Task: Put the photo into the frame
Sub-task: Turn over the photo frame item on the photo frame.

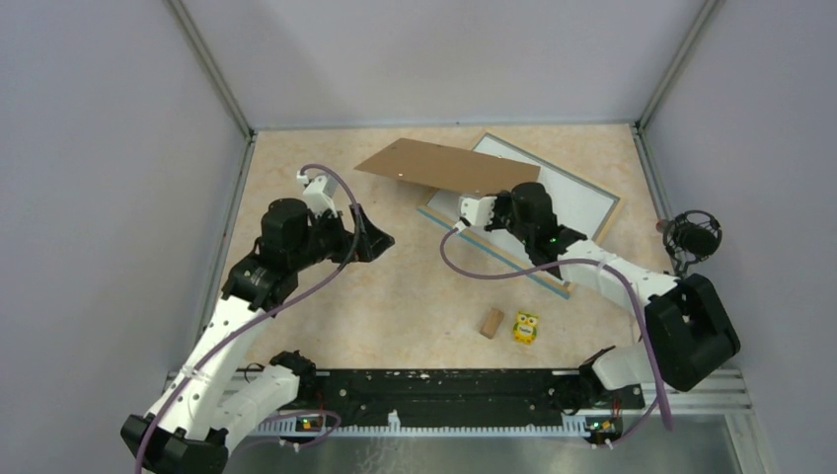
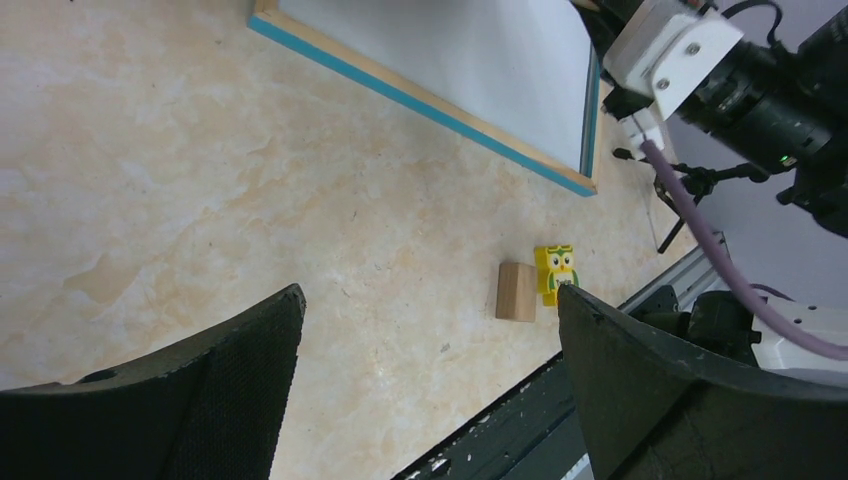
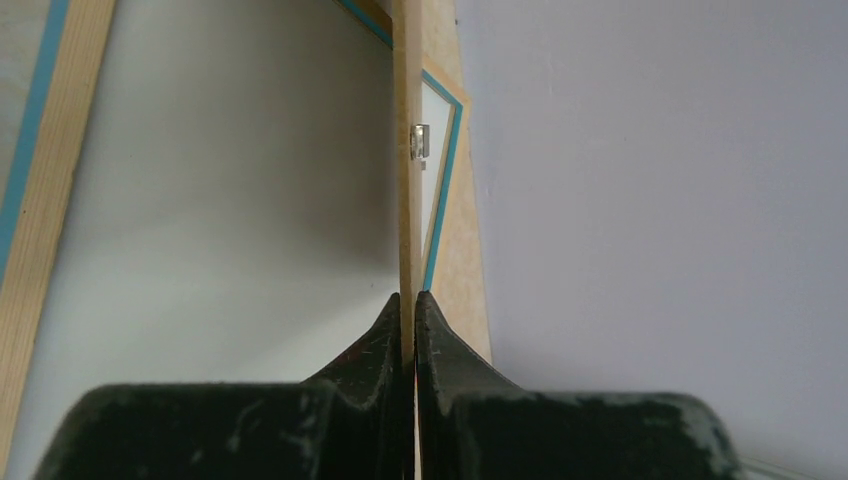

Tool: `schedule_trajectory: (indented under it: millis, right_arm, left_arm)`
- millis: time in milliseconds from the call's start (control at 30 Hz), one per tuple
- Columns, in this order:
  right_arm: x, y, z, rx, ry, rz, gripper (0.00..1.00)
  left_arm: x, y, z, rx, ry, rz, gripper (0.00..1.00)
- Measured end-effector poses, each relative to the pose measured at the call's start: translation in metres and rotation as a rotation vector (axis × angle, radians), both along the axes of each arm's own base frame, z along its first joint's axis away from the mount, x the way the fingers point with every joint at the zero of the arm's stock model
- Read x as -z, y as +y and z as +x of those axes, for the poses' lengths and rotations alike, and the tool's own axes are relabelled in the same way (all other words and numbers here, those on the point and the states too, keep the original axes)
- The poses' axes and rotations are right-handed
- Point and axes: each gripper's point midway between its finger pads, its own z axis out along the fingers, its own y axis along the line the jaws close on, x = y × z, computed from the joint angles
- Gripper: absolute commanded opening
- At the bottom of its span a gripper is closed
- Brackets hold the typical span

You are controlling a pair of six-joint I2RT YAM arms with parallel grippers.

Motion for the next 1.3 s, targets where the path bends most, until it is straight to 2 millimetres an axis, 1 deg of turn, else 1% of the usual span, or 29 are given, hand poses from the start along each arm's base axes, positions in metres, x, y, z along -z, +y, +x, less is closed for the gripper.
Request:
schedule_trajectory:
  millis: [33, 100, 167, 200, 233, 267, 300, 367, 433, 500, 600, 767, 867, 933, 1000, 1100, 1200, 1300]
  right_arm:
    - [0.003, 0.000, -0.001, 0.000, -0.014, 0.002, 0.04]
    - [0.007, 0.003, -0.003, -0.007, -0.028, 0.002, 0.26]
    - [0.014, 0.007, -0.008, -0.012, -0.016, 0.016, 0.41]
    - [0.018, 0.010, -0.011, -0.017, -0.011, 0.021, 0.52]
    - [0.024, 0.012, -0.016, -0.024, -0.001, 0.022, 0.59]
    - [0.034, 0.013, -0.021, -0.028, 0.016, 0.022, 0.66]
    - [0.037, 0.014, -0.024, -0.031, 0.023, 0.020, 0.71]
    - [0.051, 0.014, -0.032, -0.032, 0.048, 0.008, 0.78]
    - [0.063, 0.014, -0.039, -0.028, 0.071, -0.013, 0.82]
    - [0.069, 0.018, -0.045, -0.031, 0.094, -0.015, 0.87]
    - [0.077, 0.022, -0.054, -0.028, 0.138, 0.001, 0.98]
    - [0.098, 0.026, -0.077, -0.011, 0.264, 0.031, 0.99]
    - [0.103, 0.032, -0.093, -0.012, 0.338, 0.082, 0.99]
    - [0.101, 0.035, -0.102, -0.006, 0.375, 0.129, 0.99]
    - [0.094, 0.038, -0.108, 0.015, 0.401, 0.203, 0.99]
    - [0.076, 0.041, -0.112, 0.110, 0.437, 0.377, 0.99]
    - [0.048, 0.045, -0.107, 0.262, 0.469, 0.609, 0.99]
    - [0.022, 0.054, -0.100, 0.352, 0.537, 0.810, 0.99]
  left_arm:
    - [-0.002, 0.001, 0.000, -0.006, -0.006, -0.002, 0.98]
    - [-0.003, 0.003, 0.000, -0.017, -0.012, -0.002, 0.98]
    - [-0.003, 0.004, 0.001, -0.026, -0.014, 0.000, 0.98]
    - [-0.003, 0.004, 0.002, -0.032, -0.014, 0.003, 0.98]
    - [-0.003, 0.005, 0.003, -0.038, -0.015, 0.006, 0.98]
    - [-0.003, 0.006, 0.004, -0.043, -0.017, 0.008, 0.99]
    - [-0.003, 0.007, 0.004, -0.047, -0.018, 0.009, 0.98]
    - [-0.003, 0.007, 0.005, -0.052, -0.021, 0.011, 0.98]
    - [-0.004, 0.008, 0.006, -0.058, -0.023, 0.013, 0.99]
    - [-0.004, 0.008, 0.007, -0.061, -0.023, 0.014, 0.98]
    - [-0.004, 0.009, 0.008, -0.066, -0.024, 0.016, 0.99]
    - [-0.004, 0.009, 0.009, -0.069, -0.026, 0.018, 0.98]
    - [-0.003, 0.008, 0.011, -0.069, -0.027, 0.017, 0.98]
    - [-0.002, 0.007, 0.014, -0.069, -0.023, 0.019, 0.98]
    - [0.000, 0.006, 0.016, -0.067, -0.017, 0.024, 0.98]
    - [-0.001, 0.005, 0.019, -0.066, -0.017, 0.028, 0.98]
    - [-0.009, 0.004, 0.024, -0.063, -0.031, 0.029, 0.98]
    - [-0.017, 0.000, 0.030, -0.053, -0.046, 0.028, 0.98]
